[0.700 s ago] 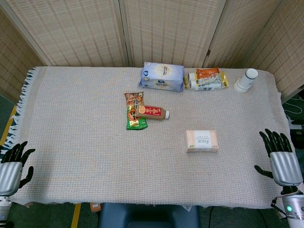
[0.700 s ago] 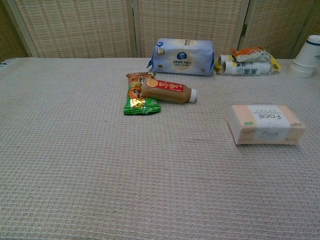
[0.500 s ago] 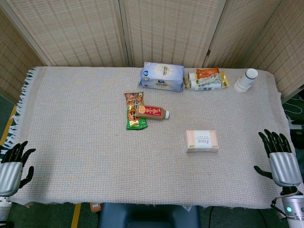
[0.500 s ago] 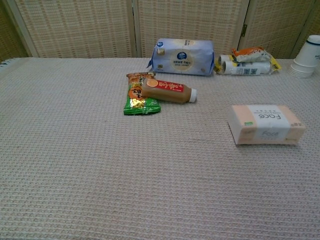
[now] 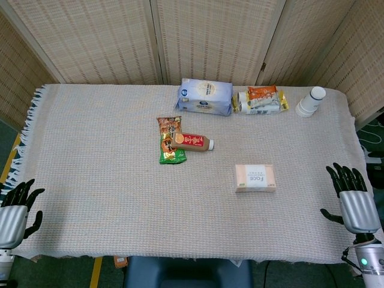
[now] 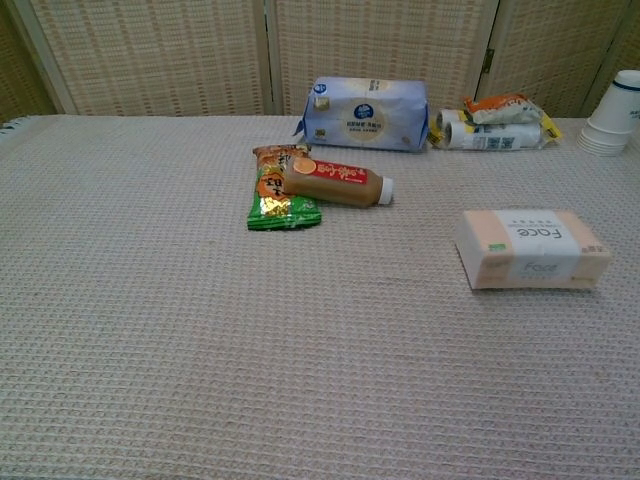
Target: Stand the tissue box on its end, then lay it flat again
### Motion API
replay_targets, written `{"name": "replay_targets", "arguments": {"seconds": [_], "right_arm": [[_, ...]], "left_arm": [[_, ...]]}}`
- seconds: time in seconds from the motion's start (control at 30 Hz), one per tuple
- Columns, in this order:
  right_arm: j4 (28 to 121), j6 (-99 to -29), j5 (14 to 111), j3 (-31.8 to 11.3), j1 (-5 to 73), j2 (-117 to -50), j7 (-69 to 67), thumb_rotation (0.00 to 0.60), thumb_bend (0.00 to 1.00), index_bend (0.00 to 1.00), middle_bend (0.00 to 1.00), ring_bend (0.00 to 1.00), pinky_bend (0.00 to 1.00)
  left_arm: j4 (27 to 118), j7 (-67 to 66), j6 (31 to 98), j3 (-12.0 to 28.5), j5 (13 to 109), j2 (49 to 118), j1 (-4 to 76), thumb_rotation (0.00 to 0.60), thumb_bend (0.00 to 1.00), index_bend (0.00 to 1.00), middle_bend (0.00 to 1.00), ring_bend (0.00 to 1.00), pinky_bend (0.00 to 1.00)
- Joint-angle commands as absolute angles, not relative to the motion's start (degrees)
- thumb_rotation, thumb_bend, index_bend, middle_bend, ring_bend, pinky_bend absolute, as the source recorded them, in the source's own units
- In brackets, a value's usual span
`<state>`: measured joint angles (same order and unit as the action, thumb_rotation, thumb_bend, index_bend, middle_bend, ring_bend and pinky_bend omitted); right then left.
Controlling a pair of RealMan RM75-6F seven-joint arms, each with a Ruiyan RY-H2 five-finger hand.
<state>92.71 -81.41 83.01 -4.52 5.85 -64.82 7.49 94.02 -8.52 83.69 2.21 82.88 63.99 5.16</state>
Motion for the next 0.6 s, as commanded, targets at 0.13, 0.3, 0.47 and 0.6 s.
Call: {"name": "replay_targets", "arguments": {"seconds": [0.13, 0.3, 0.47, 0.6], "right_arm": [[97.3, -69.8, 76.9, -8.4, 14.3, -64.3, 15.4, 0.600, 0.00, 0.00, 0.00, 0.00, 0.00], [101.3, -62.2, 70.1, -11.3, 21.9, -66.6, 25.9, 0.600, 0.00, 0.00, 0.00, 0.00, 0.00], [103.3, -58.4, 62.8, -12.7, 27.0, -70.2, 31.4, 0.600, 0.00, 0.01, 0.00, 0.00, 0.00], [103.3, -58.3, 58.8, -12.7, 29.2, -72.6, 33.8, 0.600, 0.00, 0.02, 0.00, 0.00, 0.00]], "left_arm": [[93.9, -7.7, 83.8, 2.4, 82.8, 63.7, 5.1, 0.600, 0.50, 0.21, 0.00, 0.00, 0.12], [93.9, -7.2, 84.4, 2.4, 83.1, 63.5, 4.9, 0.600, 0.50, 0.21, 0.00, 0.00, 0.12], [93.9, -6.8, 84.8, 2.6, 83.2, 63.2, 4.7, 0.600, 0.50, 0.21, 0.00, 0.00, 0.12], [93.7, -6.7, 84.5, 2.6, 83.0, 63.3, 4.8, 0.600, 0.50, 0.21, 0.00, 0.00, 0.12]]}}
